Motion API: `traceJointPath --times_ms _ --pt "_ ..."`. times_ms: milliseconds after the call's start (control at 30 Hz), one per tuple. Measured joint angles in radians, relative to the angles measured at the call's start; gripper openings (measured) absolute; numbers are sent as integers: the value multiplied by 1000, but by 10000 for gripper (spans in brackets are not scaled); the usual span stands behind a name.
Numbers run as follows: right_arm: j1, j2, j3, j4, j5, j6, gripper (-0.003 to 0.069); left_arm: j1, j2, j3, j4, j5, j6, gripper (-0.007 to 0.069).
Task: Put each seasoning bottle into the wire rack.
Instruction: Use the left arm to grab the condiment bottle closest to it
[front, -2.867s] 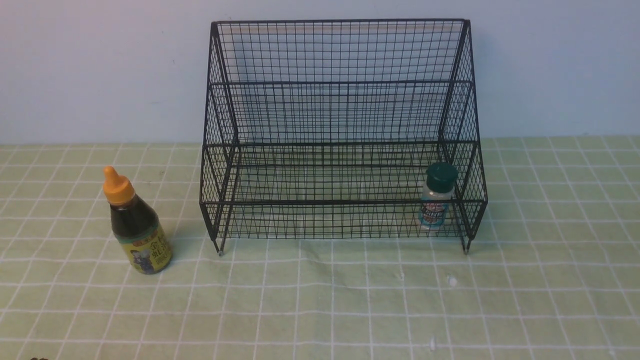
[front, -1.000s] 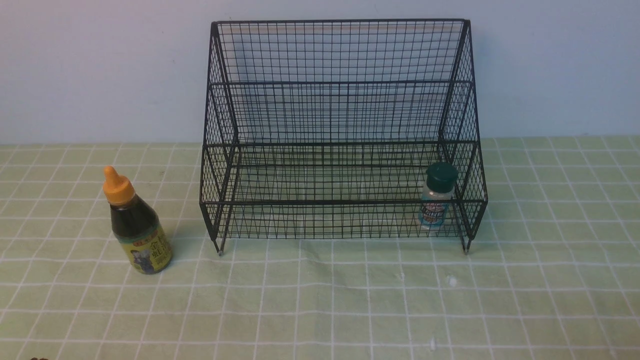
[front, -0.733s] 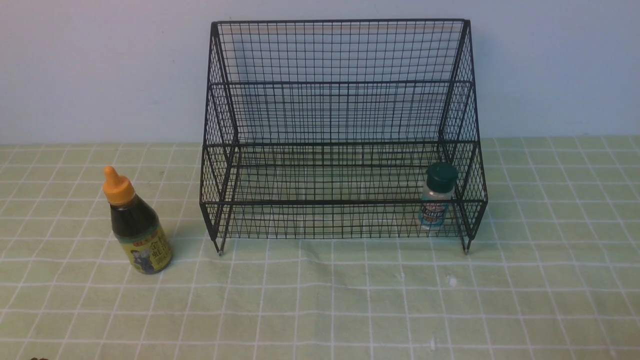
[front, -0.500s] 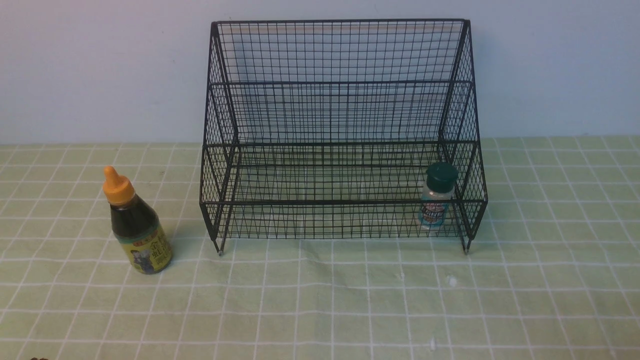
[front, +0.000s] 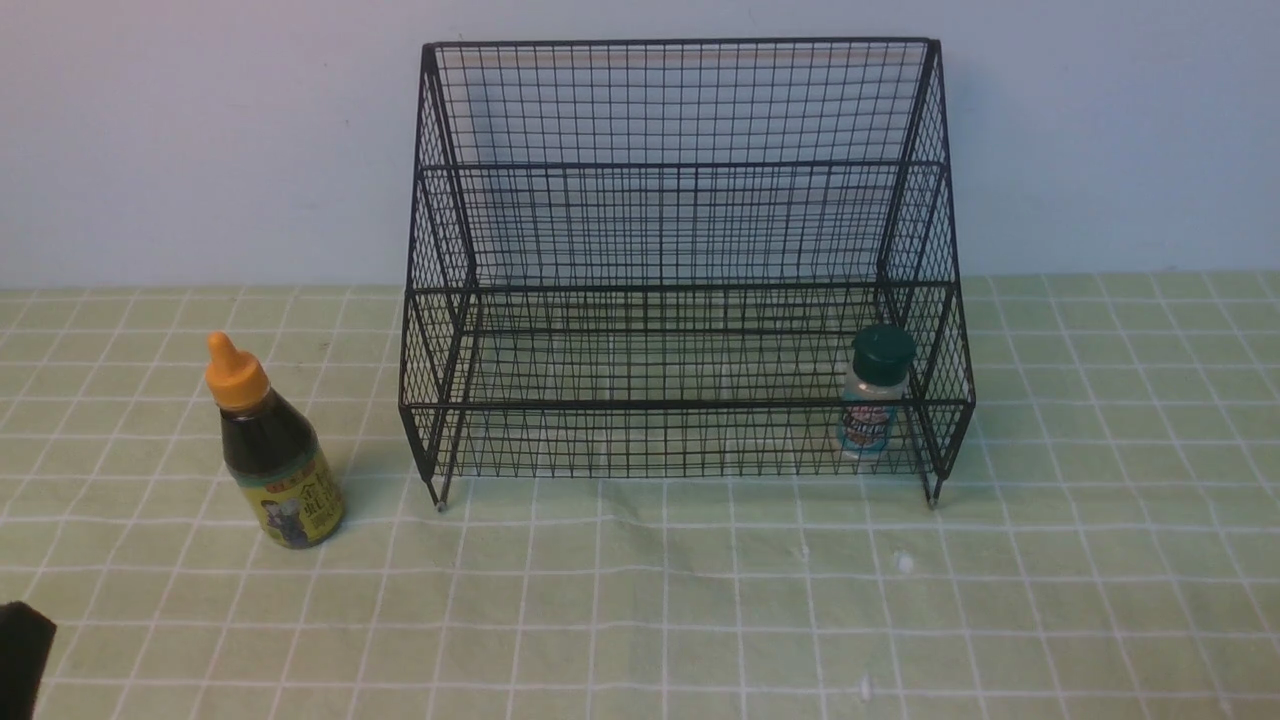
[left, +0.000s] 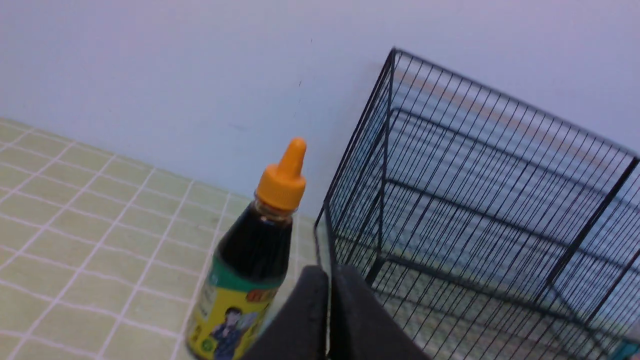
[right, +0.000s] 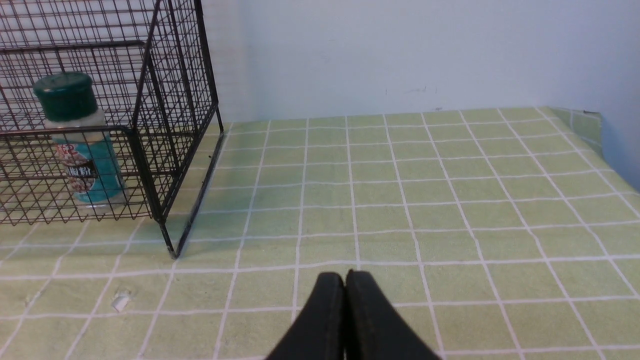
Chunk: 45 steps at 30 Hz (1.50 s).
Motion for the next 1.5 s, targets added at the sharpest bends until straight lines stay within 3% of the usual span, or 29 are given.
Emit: traceJointPath --times_ms 133,300,400,633,667,733,767,800,933,1267,1400,1500 --pt "0 0 0 0 0 0 -14 0 0 0 -24 -45 -10 -6" --pt "0 0 0 0 0 0 -14 0 0 -13 -28 -255 -25 -6" --pt "0 0 0 0 0 0 -14 0 12 -119 -13 -226 -14 -6" --pt "0 0 0 0 0 0 -14 0 276 -527 91 268 96 -6" --pt "0 0 0 0 0 0 -14 0 374 -628 99 445 110 -6" --pt "0 0 0 0 0 0 -14 0 524 -734 104 642 128 -6" --pt "0 0 0 0 0 0 -14 0 524 -745 105 663 128 -6" --pt "0 0 0 0 0 0 -14 0 661 -830 110 812 149 -6" --pt "0 0 0 0 0 0 -14 0 928 -1010 115 1042 207 -6" --pt "0 0 0 1 0 0 -14 0 1380 -1370 134 1228 266 -6" --pt "0 0 0 1 0 0 -14 0 1481 -1457 201 1229 229 2" --pt "0 0 0 1 0 0 -14 0 1529 -1493 274 1228 194 55"
